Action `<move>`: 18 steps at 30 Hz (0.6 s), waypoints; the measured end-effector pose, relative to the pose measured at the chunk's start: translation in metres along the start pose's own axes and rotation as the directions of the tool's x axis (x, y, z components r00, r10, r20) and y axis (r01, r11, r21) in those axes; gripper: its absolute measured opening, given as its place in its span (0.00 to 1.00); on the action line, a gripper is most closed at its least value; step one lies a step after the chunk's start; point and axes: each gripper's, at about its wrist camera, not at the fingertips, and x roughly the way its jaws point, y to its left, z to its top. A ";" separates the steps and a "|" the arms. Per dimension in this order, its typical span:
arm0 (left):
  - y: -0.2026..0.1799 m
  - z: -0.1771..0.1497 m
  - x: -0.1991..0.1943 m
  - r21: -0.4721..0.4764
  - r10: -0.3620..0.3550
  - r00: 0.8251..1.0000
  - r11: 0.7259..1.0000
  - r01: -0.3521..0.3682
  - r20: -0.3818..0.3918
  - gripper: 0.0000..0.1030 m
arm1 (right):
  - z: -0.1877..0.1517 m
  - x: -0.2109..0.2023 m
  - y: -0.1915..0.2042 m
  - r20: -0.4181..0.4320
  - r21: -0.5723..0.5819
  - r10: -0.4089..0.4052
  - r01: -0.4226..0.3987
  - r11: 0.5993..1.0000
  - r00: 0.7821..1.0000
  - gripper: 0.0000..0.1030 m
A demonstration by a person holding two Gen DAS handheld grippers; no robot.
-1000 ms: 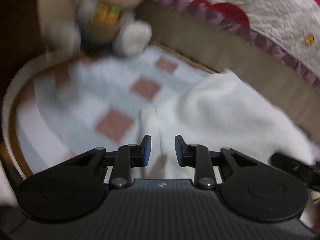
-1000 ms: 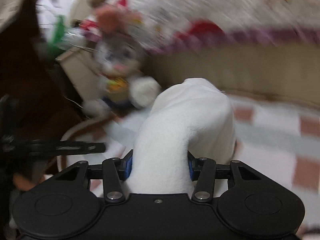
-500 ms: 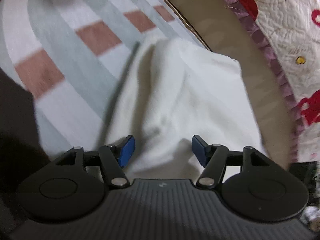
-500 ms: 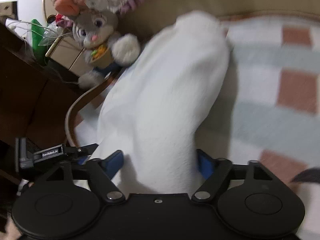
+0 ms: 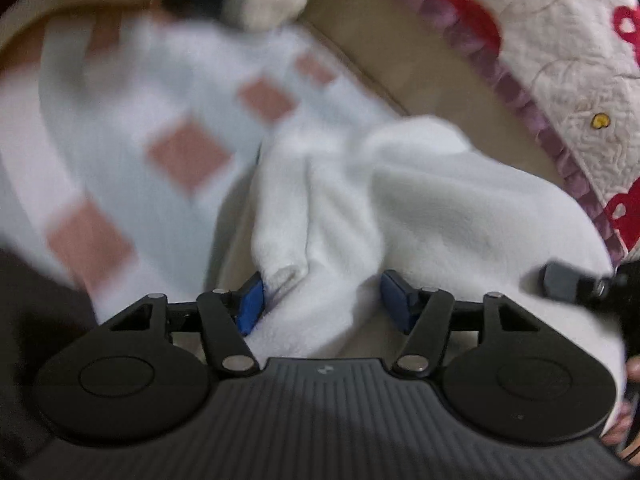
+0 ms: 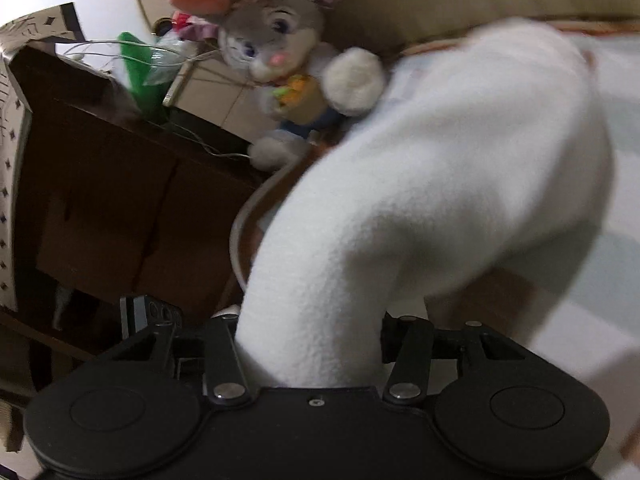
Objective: Fold clothes
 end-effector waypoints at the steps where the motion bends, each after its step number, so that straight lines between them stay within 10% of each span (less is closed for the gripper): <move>1: -0.003 0.014 -0.011 0.006 0.000 1.000 1.000 0.000 0.031 0.56 | 0.012 0.001 0.011 0.008 -0.009 0.019 -0.019 1.000 1.000 0.54; 9: -0.024 0.098 -0.069 0.042 -0.020 0.964 0.999 0.009 0.264 0.61 | 0.052 -0.010 0.076 0.236 -0.259 0.257 -0.195 0.946 0.937 0.57; 14: 0.002 0.079 0.019 -0.044 0.165 0.976 0.986 -0.161 0.142 0.64 | 0.034 0.024 -0.008 0.300 0.060 -0.026 0.008 0.998 0.954 0.69; 18: 0.043 0.020 0.062 -0.271 0.188 0.973 0.951 -0.146 0.136 0.61 | 0.006 0.032 -0.045 0.277 0.074 -0.180 0.166 0.983 0.944 0.69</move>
